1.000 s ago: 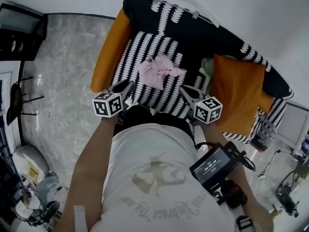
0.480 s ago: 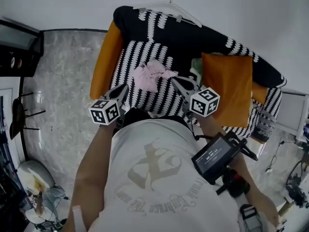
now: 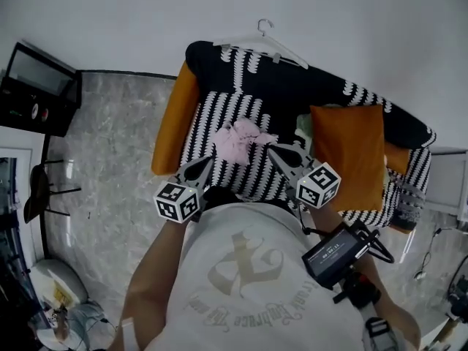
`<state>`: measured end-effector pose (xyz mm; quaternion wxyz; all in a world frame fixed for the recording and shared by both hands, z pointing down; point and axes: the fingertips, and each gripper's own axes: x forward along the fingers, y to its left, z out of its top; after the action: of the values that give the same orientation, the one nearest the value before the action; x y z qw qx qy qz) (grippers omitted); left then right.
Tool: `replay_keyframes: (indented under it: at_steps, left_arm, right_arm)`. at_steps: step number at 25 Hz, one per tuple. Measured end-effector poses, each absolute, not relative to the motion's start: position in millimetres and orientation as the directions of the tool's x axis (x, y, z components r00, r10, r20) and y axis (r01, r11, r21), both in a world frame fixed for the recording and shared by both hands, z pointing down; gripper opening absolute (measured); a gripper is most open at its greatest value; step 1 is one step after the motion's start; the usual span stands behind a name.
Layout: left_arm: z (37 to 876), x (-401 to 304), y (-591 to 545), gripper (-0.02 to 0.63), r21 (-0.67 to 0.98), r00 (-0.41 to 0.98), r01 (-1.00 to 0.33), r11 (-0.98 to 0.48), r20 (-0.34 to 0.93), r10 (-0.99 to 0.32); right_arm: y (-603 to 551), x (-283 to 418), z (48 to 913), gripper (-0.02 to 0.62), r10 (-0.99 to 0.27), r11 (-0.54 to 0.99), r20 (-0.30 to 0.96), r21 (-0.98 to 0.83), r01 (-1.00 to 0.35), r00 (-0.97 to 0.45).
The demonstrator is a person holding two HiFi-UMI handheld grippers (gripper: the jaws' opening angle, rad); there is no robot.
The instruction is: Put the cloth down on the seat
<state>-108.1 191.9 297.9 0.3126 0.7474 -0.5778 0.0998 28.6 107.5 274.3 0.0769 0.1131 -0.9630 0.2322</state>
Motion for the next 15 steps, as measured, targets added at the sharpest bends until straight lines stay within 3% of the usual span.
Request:
replay_keyframes:
  at_steps: [15]
  left_arm:
    - [307,-95,214,0.012,0.329,0.305,-0.933,-0.147,0.502,-0.809]
  right_arm:
    - [152,43,289,0.015,-0.168,0.87,0.203,-0.43,-0.242,-0.965]
